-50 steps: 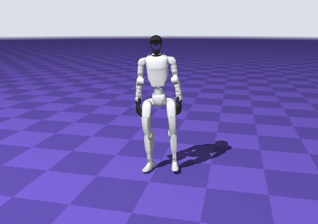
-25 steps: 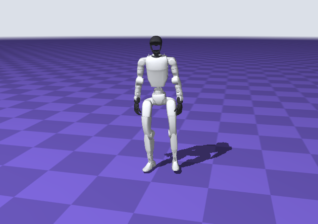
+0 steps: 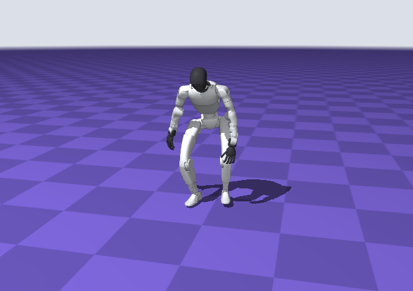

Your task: Upper body actions

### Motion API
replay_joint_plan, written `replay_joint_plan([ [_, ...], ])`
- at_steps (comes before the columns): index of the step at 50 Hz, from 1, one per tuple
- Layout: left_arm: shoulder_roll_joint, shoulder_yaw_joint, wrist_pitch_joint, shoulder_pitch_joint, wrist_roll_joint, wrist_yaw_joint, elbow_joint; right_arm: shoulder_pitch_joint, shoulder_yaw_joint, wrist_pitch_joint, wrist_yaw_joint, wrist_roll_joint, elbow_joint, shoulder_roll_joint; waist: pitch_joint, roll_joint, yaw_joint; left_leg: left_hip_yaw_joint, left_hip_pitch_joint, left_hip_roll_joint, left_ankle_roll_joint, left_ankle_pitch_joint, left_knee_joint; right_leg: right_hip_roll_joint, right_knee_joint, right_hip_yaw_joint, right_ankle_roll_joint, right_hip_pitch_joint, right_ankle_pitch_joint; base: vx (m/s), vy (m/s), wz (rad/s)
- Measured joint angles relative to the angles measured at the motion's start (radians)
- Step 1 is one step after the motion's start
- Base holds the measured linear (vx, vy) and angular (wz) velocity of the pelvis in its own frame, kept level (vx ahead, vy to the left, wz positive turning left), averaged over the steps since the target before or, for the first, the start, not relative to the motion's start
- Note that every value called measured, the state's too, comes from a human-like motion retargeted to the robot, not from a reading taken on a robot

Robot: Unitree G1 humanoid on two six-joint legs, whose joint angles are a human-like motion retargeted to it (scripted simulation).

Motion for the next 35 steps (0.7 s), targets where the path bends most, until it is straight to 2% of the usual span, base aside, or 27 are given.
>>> replay_joint_plan([
  [2, 0.01, -0.017, 0.046, -0.057, 0.018, 0.002, 0.021, -0.017, -0.001, 0.017, 0.05, 0.031, 0.007, 0.007, 0.024, -0.007, -0.024, 0.013, -0.085, -0.018, 0.003, -0.038, 0.113, -0.014, 0.105, 0.018, -0.02, -0.086, -0.034, -0.18, 0.03, 0.1],
  [7, 0.013, -0.039, 0.102, -0.151, 0.162, 0.04, 0.115, -0.037, 0.021, 0.034, 0.148, 0.063, 0.041, 0.049, 0.075, -0.021, -0.073, 0.056, -0.268, -0.013, 0.012, -0.132, 0.396, -0.033, 0.362, 0.047, -0.064, -0.275, -0.096, -0.06, 0.02, -0.11],
  [14, 0.017, -0.082, 0.229, -0.171, 0.351, 0.285, 0.174, 0.037, 0.094, -0.017, 0.223, -0.062, 0.082, 0.095, 0.195, -0.043, -0.093, 0.076, -0.368, 0.017, 0.034, -0.304, 0.786, -0.031, 0.662, 0.019, -0.12, -0.346, -0.18, 0.02, 0.04, -0.55],
  [18, -0.007, -0.108, 0.299, -0.105, 0.394, 0.464, 0.196, 0.141, 0.145, -0.008, 0.225, -0.077, 0.12, 0.113, 0.197, -0.059, -0.092, 0.105, -0.368, 0.02, 0.054, -0.403, 0.98, -0.043, 0.81, 0.0, -0.167, -0.346, -0.224, 0.09, 0.04, -0.42],
  [22, -0.026, -0.129, 0.336, -0.045, 0.423, 0.69, 0.216, 0.239, 0.175, 0.0, 0.246, -0.079, 0.13, 0.115, 0.197, -0.067, -0.137, 0.155, -0.368, -0.009, 0.077, -0.459, 1.132, -0.089, 0.94, 0.023, -0.171, -0.346, -0.275, 0.16, 0.15, 0.13],
  [28, -0.035, -0.16, 0.36, 0.023, 0.5, 0.925, 0.282, 0.351, 0.208, -0.011, 0.253, -0.068, 0.123, 0.115, 0.197, -0.1, -0.224, 0.186, -0.368, -0.062, 0.047, -0.482, 1.303, -0.151, 1.091, 0.077, -0.171, -0.346, -0.333, 0.14, 0.12, 0.24],
  [30, -0.041, -0.163, 0.327, 0.037, 0.493, 1.02, 0.327, 0.376, 0.209, -0.009, 0.253, -0.063, 0.119, 0.114, 0.197, -0.105, -0.241, 0.178, -0.368, -0.073, 0.024, -0.485, 1.347, -0.162, 1.127, 0.091, -0.171, -0.346, -0.349, 0.11, 0.07, 0.13],
  [33, -0.05, -0.174, 0.183, 0.04, 0.518, 1.179, 0.378, 0.393, 0.217, -0.01, 0.257, -0.046, 0.12, 0.117, 0.197, -0.109, -0.261, 0.159, -0.368, -0.092, -0.017, -0.481, 1.395, -0.18, 1.166, 0.11, -0.171, -0.346, -0.368, 0.08, 0.05, 0.19],
  [35, -0.059, -0.176, 0.134, 0.039, 0.522, 1.209, 0.407, 0.396, 0.221, -0.01, 0.262, -0.044, 0.119, 0.12, 0.197, -0.111, -0.273, 0.149, -0.368, -0.105, -0.039, -0.472, 1.414, -0.193, 1.184, 0.123, -0.171, -0.346, -0.376, 0.09, 0.04, 0.2],
])
